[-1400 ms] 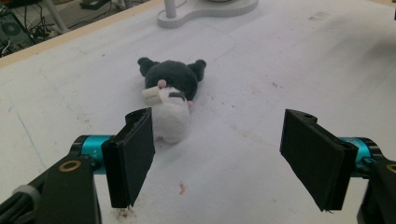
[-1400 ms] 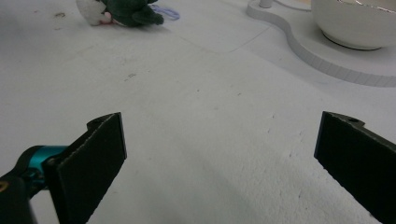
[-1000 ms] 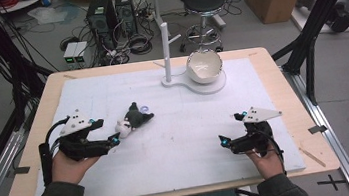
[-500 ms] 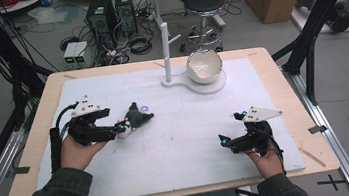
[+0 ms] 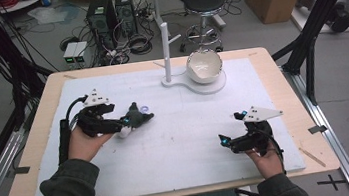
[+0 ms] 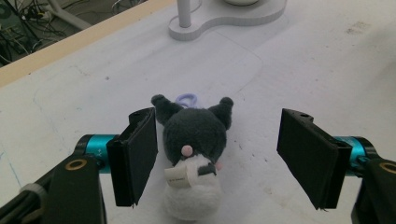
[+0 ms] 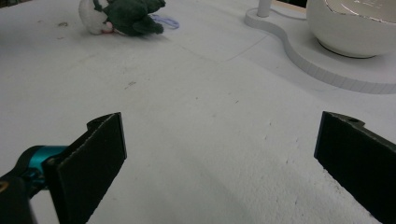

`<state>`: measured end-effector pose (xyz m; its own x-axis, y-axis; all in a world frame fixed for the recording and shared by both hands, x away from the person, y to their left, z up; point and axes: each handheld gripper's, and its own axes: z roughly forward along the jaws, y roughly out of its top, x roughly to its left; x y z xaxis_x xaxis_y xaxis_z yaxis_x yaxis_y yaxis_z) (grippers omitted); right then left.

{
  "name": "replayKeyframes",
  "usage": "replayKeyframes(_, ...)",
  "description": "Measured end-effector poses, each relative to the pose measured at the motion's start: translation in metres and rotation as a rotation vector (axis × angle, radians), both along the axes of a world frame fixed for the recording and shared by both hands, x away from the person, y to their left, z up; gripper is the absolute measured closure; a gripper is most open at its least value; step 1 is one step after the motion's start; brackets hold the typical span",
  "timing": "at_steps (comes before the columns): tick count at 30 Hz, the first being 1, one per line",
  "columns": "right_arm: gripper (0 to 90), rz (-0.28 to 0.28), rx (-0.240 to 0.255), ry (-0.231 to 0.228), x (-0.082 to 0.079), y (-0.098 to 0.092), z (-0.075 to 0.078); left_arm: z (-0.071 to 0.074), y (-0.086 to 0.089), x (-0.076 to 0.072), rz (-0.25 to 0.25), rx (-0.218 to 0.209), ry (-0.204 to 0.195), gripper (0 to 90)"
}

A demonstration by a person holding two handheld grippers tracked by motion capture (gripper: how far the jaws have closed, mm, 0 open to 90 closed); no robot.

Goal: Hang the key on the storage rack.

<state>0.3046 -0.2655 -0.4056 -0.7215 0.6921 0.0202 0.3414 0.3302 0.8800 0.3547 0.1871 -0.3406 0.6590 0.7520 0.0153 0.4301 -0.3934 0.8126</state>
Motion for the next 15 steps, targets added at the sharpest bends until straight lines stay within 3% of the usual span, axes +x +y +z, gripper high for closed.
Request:
replayKeyframes(6, 1.4, 0.003, 0.002, -0.007, 0.001, -0.001, 0.000, -0.006, -0.001, 0.008, -0.009, 0.030, 0.018, 30.5)
replayKeyframes(15, 1.4, 0.005, 0.003, -0.004, 0.000, -0.001, 0.000, -0.013, -0.004, 0.016, -0.016, 0.042, 0.041, 30.5)
